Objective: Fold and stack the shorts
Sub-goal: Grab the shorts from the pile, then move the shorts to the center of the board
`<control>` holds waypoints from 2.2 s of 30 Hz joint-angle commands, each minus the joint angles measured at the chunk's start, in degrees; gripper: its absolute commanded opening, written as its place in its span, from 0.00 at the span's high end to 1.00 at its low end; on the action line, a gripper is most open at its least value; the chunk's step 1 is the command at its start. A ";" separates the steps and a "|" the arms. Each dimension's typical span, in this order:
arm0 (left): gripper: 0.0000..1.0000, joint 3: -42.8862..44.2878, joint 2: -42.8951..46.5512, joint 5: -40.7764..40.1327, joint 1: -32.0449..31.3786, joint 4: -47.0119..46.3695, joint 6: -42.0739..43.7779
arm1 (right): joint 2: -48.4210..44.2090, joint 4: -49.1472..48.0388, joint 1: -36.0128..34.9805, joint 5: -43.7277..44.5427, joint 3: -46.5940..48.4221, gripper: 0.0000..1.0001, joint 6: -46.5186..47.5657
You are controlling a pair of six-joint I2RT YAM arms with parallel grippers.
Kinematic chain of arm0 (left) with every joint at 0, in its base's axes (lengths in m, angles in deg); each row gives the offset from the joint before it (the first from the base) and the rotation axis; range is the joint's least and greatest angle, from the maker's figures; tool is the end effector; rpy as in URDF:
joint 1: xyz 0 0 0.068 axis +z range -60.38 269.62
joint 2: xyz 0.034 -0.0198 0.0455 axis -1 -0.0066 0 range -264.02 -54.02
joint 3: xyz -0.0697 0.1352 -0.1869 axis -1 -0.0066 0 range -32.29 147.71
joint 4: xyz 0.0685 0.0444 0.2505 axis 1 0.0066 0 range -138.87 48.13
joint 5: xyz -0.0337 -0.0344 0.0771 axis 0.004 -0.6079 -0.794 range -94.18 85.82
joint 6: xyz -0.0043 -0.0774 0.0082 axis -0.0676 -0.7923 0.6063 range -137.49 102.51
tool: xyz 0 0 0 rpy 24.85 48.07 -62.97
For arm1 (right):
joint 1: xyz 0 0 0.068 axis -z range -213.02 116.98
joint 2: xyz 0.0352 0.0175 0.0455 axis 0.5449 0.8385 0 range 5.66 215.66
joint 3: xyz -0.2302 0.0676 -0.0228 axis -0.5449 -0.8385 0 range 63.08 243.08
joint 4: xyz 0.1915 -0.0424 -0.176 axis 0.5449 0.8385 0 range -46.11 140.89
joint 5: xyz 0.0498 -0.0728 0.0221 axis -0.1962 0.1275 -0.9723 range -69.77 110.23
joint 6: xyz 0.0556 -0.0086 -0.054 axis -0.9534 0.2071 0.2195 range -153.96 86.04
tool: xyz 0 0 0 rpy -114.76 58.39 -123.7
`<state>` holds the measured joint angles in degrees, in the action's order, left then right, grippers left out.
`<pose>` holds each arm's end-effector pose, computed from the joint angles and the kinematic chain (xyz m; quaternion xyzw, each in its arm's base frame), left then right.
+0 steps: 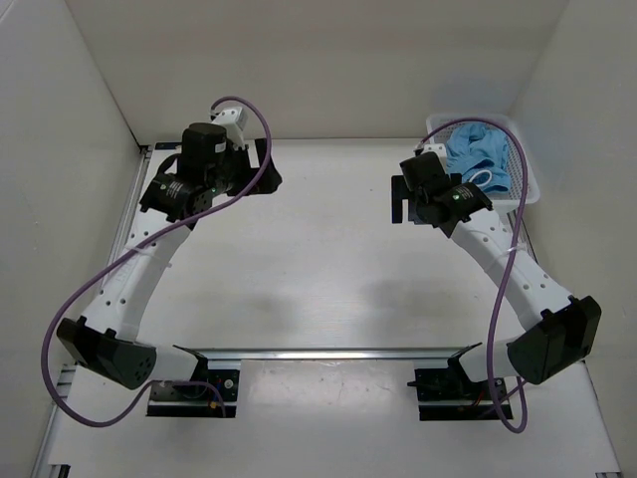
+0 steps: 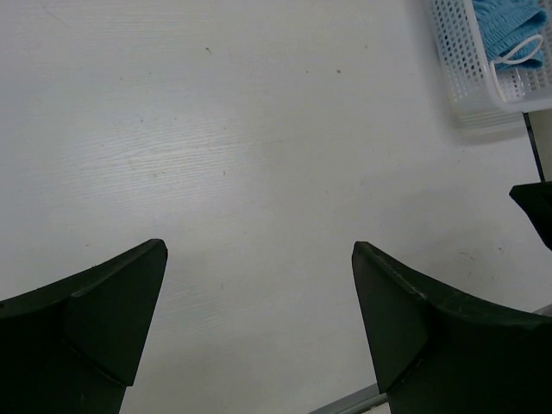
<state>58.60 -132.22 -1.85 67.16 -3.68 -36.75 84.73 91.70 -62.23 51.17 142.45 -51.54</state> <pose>0.2939 -0.1245 0.3768 0.0342 0.8759 -0.1879 0.4430 0.2888 0.1222 0.3049 0.0051 0.9034 -0.0895 0.4192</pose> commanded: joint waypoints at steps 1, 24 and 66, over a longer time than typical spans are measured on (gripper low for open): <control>0.00 -2.37 4.10 1.20 0.31 -0.80 2.74 | -0.84 -1.49 0.30 0.78 1.84 0.00 0.09; 0.00 -10.47 4.01 -4.77 6.02 0.33 -3.85 | 41.21 0.08 35.80 -23.92 46.38 0.41 -8.96; 0.00 -10.22 4.00 -2.94 12.08 0.95 -17.56 | 19.56 -9.41 8.14 -23.47 55.82 1.00 -3.33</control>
<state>46.51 -134.62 -7.07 77.09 -2.15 -53.15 104.64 80.97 -49.62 28.18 202.32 -57.05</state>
